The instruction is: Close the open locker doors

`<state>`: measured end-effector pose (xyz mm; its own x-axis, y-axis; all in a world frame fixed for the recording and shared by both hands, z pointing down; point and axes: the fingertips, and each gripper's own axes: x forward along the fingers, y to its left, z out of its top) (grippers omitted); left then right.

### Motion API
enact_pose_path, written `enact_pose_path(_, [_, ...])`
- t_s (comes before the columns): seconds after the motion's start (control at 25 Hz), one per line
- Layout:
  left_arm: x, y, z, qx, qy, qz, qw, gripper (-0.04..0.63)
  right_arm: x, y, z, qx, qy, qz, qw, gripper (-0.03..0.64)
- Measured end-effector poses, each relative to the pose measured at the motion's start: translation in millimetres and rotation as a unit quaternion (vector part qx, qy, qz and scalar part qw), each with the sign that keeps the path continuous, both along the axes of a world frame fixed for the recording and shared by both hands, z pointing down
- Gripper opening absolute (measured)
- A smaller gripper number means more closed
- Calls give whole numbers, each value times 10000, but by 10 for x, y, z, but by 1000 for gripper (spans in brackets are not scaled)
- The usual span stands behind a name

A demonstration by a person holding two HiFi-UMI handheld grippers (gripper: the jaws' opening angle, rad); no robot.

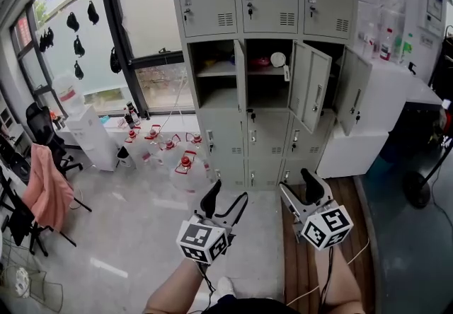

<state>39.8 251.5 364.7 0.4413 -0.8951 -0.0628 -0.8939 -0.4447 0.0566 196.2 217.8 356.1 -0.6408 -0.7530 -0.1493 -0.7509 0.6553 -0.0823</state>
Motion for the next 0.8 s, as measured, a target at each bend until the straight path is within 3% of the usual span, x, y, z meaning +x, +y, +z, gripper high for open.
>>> enact_pose_path(0.8, [-965, -1103, 45, -67, 5, 640, 9979, 319, -877, -966, -20, -115, -15, 714, 9974, 305])
